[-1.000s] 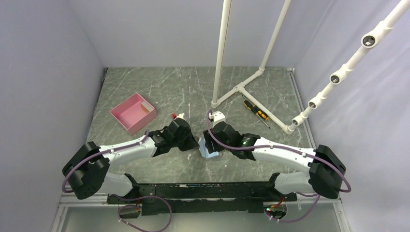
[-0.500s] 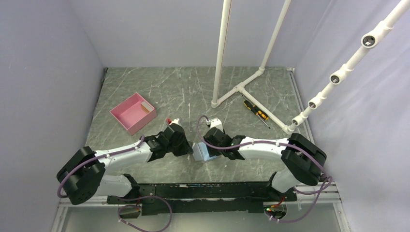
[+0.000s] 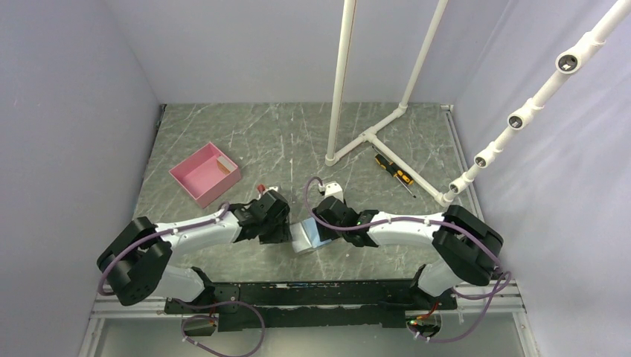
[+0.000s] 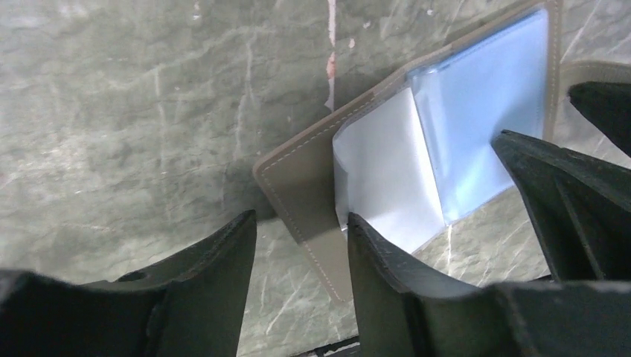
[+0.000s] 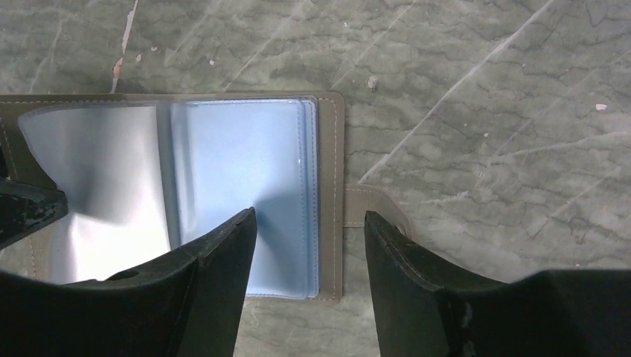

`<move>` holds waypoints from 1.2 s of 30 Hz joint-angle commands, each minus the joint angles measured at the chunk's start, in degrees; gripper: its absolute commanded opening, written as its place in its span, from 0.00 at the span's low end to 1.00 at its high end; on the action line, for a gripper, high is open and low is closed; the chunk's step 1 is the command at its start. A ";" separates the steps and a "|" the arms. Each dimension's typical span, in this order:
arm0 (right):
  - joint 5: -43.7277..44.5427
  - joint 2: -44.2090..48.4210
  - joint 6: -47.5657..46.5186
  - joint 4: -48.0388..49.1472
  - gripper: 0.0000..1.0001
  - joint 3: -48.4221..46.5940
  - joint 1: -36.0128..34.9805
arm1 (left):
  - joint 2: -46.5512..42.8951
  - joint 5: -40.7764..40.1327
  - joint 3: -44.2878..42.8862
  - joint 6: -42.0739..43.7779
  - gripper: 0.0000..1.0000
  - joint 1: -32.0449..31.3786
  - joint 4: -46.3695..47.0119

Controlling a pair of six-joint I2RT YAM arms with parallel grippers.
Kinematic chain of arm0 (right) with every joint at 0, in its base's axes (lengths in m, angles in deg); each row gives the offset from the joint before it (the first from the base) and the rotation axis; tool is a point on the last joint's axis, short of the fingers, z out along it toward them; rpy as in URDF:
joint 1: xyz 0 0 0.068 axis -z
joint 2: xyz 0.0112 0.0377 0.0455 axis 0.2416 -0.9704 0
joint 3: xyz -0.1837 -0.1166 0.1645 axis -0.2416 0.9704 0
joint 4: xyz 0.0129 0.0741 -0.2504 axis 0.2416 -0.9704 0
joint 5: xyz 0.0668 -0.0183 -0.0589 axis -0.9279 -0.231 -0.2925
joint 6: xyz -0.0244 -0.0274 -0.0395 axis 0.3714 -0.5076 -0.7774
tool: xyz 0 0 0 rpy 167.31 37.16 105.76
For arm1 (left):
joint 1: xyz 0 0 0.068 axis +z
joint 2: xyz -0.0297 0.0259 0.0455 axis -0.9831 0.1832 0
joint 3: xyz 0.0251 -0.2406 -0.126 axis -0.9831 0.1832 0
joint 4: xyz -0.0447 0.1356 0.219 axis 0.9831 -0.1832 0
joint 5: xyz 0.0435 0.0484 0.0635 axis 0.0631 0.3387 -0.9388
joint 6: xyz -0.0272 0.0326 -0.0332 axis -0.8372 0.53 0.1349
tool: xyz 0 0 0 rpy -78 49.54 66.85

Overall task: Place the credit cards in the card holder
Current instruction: Open the card holder at the center of the board.

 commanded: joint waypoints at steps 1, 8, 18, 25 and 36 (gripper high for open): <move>-0.90 2.71 -0.77 -1.65 0.58 -0.06 0.19 | -3.46 -1.87 -3.02 4.02 0.56 0.04 -7.39; -1.40 3.43 -1.52 -0.94 0.60 -0.04 0.25 | -15.25 2.07 -6.68 5.24 0.66 0.07 -9.91; -3.69 4.34 -0.02 0.73 0.59 0.66 0.33 | -12.39 11.44 -7.55 1.99 0.46 0.05 8.30; -5.47 6.95 0.10 2.58 0.59 1.02 0.17 | -13.35 4.76 -4.61 -2.95 0.35 0.03 7.80; 0.07 5.35 -3.17 -2.80 0.73 -5.19 -3.86 | -33.09 -2.21 3.92 -6.97 0.42 0.05 -4.43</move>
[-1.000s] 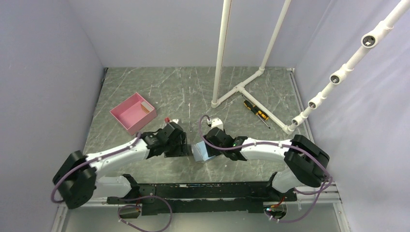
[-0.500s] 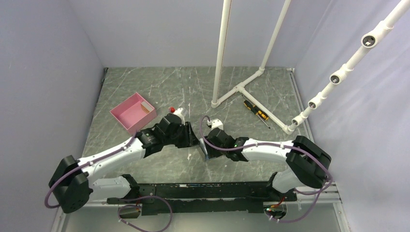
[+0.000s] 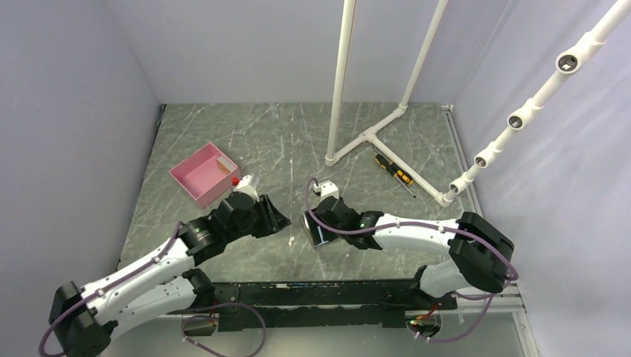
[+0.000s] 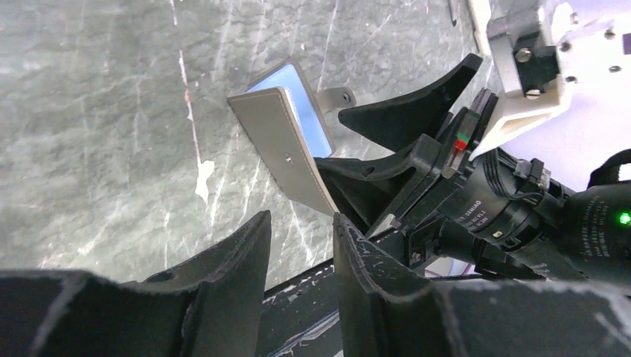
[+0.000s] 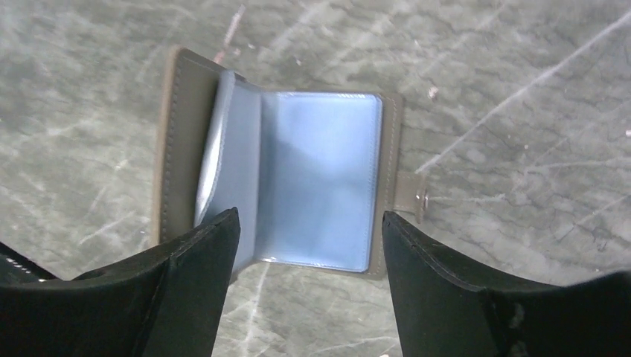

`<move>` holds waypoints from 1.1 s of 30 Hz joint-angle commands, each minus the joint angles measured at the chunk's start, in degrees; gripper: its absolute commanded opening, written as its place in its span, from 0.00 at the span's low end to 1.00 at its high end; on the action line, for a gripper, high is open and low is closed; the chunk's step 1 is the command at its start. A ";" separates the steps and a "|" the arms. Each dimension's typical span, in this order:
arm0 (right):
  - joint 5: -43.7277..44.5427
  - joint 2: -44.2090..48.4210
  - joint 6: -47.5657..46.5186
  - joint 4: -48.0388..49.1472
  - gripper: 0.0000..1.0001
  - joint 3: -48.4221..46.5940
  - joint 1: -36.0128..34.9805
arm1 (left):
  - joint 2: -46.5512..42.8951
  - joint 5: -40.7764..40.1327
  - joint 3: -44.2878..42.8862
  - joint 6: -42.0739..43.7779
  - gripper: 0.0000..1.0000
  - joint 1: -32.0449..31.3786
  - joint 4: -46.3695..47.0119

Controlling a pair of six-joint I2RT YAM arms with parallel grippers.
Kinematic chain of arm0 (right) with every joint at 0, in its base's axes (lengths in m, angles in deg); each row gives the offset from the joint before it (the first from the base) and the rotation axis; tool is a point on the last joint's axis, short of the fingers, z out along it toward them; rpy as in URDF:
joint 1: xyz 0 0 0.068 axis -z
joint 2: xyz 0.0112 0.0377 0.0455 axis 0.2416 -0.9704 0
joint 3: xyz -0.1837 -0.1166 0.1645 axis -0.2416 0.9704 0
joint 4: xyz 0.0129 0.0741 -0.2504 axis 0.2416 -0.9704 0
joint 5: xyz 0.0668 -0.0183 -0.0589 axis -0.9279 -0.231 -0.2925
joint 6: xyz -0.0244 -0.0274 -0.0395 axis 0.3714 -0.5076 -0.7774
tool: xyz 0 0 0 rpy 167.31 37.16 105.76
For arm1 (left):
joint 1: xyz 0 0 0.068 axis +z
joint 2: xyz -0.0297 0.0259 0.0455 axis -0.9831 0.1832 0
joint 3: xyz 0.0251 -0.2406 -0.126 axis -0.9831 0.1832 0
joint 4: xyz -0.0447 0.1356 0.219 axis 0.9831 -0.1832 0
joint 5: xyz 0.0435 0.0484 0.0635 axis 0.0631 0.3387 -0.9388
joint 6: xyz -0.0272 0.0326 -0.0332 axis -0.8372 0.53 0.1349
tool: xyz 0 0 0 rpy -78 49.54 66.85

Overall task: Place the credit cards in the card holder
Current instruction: Open the card holder at the center of the board.

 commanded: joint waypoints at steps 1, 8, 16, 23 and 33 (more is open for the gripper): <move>4.61 -0.27 -1.94 -1.48 0.74 -5.43 -2.50 | -6.40 -3.89 1.87 -2.64 0.42 -0.01 -6.49; -1.83 -4.87 -2.54 2.11 0.71 -7.84 -3.70 | -13.42 -5.56 3.31 -3.95 0.45 0.00 -12.09; -13.43 -9.10 3.45 15.94 0.39 -2.81 -3.62 | -8.46 -1.16 -0.50 -1.57 0.39 0.00 -8.50; -20.02 -10.11 8.66 24.81 0.18 3.44 0.17 | 4.88 5.03 1.27 -2.96 0.21 0.01 8.90; -27.97 -9.63 12.80 32.23 0.14 9.11 5.38 | 23.72 6.16 1.61 -3.25 0.00 0.23 20.49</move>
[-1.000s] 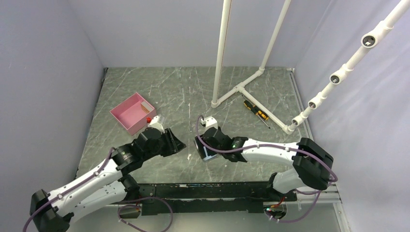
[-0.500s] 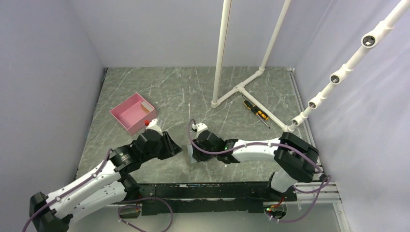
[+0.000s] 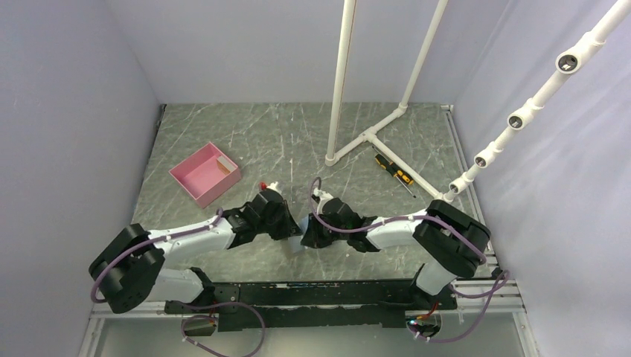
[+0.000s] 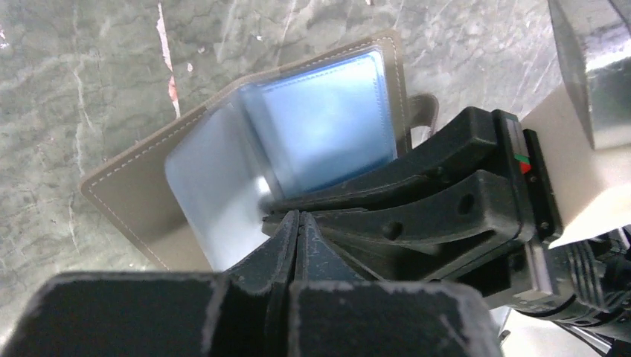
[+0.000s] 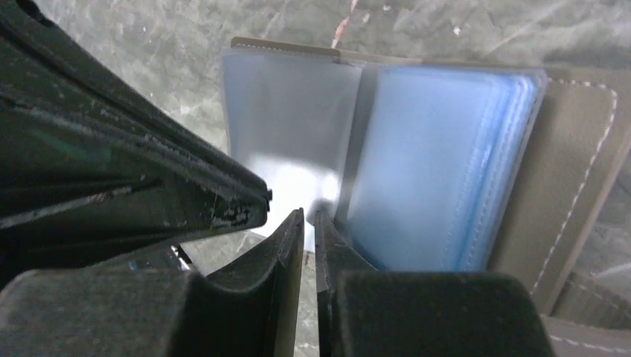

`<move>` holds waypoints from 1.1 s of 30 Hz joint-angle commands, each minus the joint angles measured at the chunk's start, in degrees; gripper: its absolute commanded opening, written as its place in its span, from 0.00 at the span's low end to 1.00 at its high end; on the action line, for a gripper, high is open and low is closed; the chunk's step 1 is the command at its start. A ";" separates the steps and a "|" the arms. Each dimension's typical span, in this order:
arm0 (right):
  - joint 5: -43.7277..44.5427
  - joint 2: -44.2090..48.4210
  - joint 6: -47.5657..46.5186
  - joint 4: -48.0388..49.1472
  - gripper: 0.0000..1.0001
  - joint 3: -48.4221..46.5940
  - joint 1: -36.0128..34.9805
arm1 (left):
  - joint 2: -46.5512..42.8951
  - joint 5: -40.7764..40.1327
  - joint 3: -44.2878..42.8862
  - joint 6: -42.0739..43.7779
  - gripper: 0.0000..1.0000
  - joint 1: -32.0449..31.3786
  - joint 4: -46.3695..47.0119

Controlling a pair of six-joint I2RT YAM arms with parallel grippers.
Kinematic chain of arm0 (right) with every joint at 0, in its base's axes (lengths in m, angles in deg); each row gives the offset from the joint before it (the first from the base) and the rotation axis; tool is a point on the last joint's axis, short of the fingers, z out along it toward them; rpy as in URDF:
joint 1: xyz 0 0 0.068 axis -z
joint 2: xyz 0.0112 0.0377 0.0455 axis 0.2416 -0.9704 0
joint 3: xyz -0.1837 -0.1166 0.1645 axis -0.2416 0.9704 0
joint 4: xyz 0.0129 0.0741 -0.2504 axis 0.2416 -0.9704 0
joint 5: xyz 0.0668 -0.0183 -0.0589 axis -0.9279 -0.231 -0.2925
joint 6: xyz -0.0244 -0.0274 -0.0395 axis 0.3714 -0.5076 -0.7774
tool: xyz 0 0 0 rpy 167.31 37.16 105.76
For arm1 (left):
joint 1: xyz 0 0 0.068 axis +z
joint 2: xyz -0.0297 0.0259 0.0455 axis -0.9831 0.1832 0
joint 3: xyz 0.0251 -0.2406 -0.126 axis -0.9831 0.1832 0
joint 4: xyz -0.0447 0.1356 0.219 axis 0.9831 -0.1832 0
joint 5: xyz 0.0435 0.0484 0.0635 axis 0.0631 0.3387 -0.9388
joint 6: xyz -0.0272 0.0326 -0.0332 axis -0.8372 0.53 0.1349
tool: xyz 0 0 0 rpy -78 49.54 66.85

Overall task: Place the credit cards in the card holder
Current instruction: Open the card holder at the center of the board.

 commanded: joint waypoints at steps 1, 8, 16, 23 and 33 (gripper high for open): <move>-4.85 1.48 2.61 5.69 0.14 2.70 2.25 | 1.04 -0.94 0.91 -0.82 0.00 0.32 6.42; -7.50 5.68 -1.16 -0.83 0.29 -0.78 2.88 | 3.10 -4.12 4.74 -1.00 0.00 0.33 2.76; -10.29 8.59 -2.03 -1.08 0.47 -1.58 6.84 | 5.57 -4.47 7.18 -2.22 0.00 0.34 2.73; -17.14 2.56 4.46 12.91 0.26 8.00 13.32 | 3.82 -7.23 8.06 -1.59 0.00 0.33 -0.89; -14.19 4.35 1.95 6.65 0.21 7.97 14.11 | 3.29 -6.23 9.98 -1.61 0.00 0.33 -0.48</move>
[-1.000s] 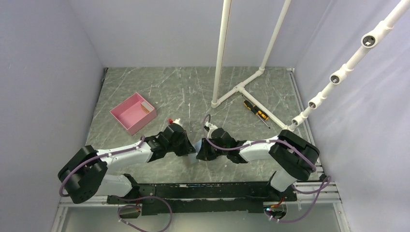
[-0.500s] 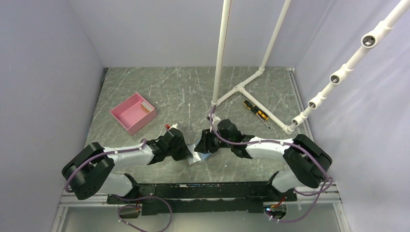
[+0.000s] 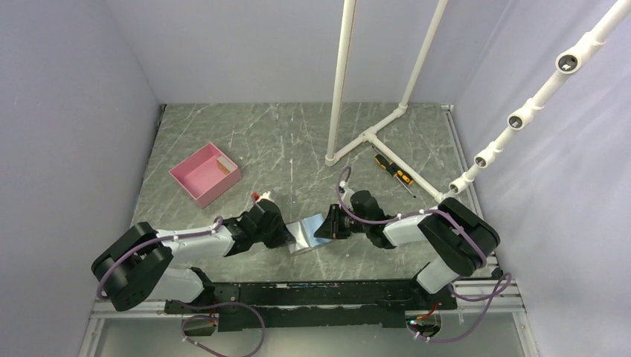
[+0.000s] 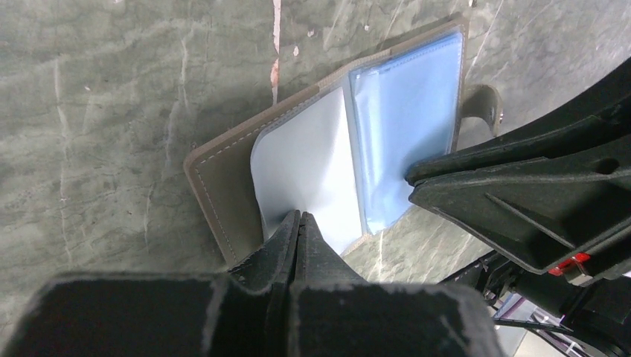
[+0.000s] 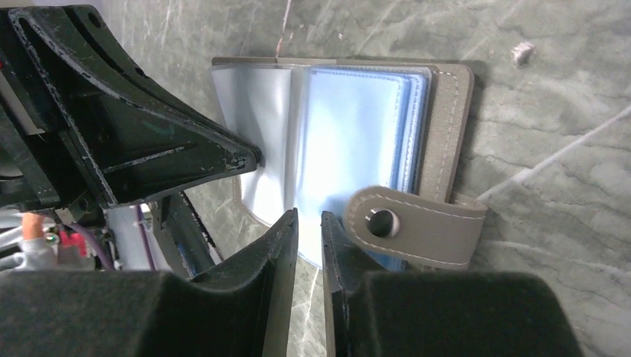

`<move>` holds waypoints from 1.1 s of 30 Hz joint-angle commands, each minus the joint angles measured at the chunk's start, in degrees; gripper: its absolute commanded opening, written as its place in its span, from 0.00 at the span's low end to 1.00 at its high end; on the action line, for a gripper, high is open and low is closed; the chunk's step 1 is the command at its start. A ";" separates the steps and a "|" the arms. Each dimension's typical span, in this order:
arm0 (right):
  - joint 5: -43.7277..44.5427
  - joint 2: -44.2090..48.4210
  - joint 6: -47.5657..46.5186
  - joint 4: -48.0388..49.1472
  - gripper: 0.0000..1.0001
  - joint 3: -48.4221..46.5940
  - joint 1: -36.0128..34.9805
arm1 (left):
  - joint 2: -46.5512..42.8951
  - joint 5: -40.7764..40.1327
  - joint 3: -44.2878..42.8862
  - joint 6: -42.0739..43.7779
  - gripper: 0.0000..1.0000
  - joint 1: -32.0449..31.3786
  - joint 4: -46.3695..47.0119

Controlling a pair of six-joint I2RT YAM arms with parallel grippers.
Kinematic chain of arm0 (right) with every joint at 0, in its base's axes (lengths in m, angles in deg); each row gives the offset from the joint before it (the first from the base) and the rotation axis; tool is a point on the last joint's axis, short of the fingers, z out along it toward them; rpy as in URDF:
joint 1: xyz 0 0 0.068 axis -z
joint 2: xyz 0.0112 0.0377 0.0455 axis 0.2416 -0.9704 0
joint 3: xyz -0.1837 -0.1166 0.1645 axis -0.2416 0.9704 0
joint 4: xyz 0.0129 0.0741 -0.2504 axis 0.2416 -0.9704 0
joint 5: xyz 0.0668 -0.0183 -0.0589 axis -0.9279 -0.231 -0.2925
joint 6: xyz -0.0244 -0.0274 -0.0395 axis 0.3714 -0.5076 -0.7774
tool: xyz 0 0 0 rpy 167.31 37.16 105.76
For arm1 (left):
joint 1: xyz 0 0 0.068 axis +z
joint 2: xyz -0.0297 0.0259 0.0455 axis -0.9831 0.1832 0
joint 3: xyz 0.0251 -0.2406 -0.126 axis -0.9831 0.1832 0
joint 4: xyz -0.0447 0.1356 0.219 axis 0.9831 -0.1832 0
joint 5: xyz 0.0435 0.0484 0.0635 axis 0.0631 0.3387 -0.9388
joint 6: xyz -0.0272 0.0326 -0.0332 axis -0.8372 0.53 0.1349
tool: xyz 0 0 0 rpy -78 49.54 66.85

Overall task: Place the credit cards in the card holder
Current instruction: Open the card holder at the center of the board.

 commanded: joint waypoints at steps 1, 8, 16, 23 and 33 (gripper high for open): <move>3.45 5.18 -4.98 -10.72 0.22 -4.22 -1.66 | 0.03 -2.76 2.03 1.53 0.00 0.01 -7.79; -2.25 7.30 -5.30 -14.88 0.31 -12.74 -4.31 | -1.86 -2.75 1.90 1.48 0.00 0.01 -8.46; -5.65 -1.35 -0.83 -4.45 0.33 -9.06 -2.97 | -2.19 -2.09 0.02 2.43 0.00 0.01 -9.08; -6.42 -4.89 -0.94 -0.54 0.31 -1.96 1.79 | -1.14 -3.65 0.19 4.06 0.00 0.01 -11.91; -0.66 5.99 -6.11 -16.33 0.39 -12.39 -4.49 | -0.37 -2.09 -2.53 5.90 0.00 0.05 -12.54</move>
